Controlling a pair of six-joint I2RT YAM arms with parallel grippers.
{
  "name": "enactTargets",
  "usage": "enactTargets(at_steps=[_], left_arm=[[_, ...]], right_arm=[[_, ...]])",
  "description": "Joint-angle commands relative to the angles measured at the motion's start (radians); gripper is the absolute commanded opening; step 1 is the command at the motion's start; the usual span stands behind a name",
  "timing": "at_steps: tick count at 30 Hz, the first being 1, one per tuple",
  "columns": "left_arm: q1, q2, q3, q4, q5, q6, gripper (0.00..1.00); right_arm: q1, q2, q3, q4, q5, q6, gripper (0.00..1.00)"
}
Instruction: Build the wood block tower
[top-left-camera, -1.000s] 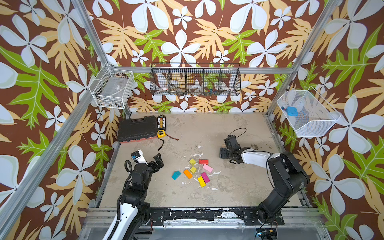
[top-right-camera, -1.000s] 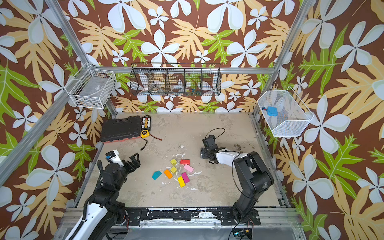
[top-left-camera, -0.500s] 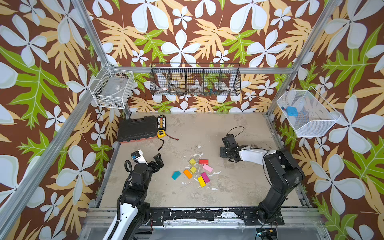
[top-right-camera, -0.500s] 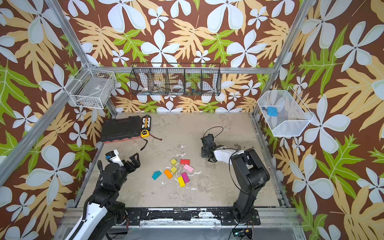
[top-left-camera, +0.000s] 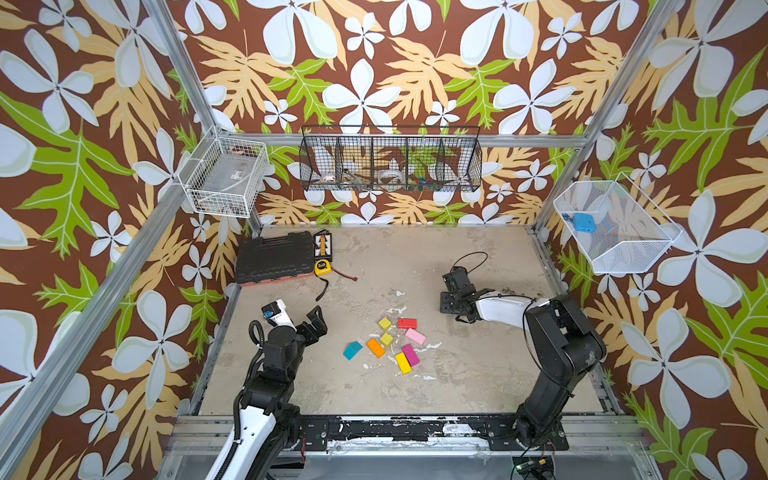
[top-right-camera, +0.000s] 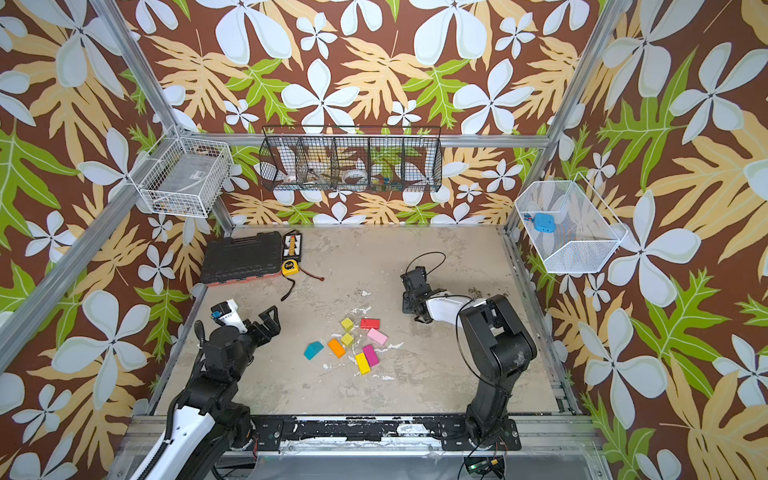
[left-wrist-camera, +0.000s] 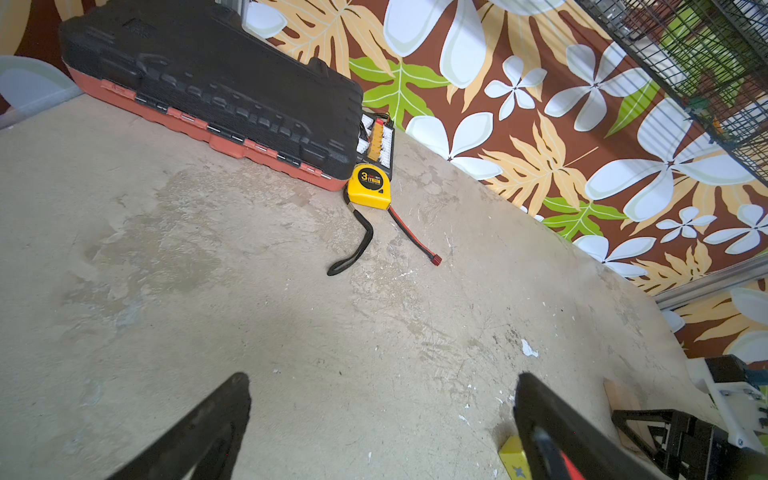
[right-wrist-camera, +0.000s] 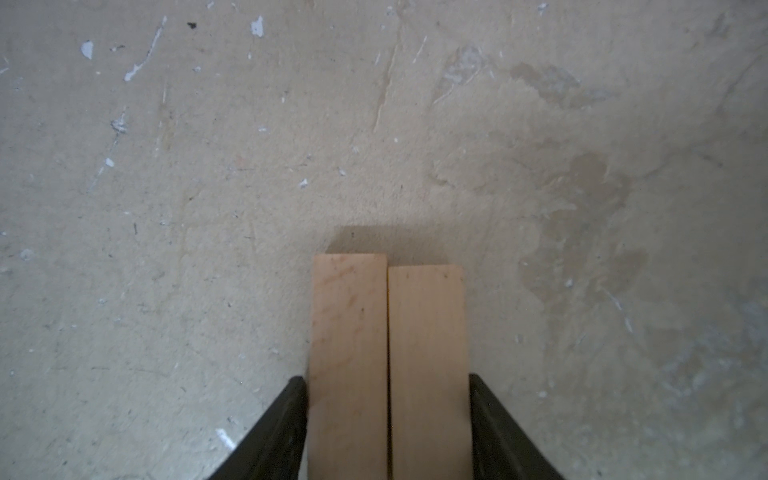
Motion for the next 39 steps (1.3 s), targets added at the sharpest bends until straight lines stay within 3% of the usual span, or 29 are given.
enactTargets(at_steps=[1,16,29,39], left_arm=[[0.0,-0.002,-0.002,0.007,-0.004,-0.005,1.0],[-0.001,-0.002,-0.002,0.007,-0.004,-0.006,1.0],[-0.001,-0.002,-0.002,0.007,-0.005,-0.005,1.0],[0.0,0.009,0.001,0.009,-0.01,-0.008,1.0]], right_arm=[[0.001,0.002,-0.009,-0.034,-0.018,0.018,0.59],[-0.001,0.008,-0.01,-0.045,0.006,0.048,0.52],[0.001,-0.029,-0.011,-0.051,-0.001,0.044,0.66],[0.101,-0.265,-0.027,-0.157,0.13,0.065,0.82]])
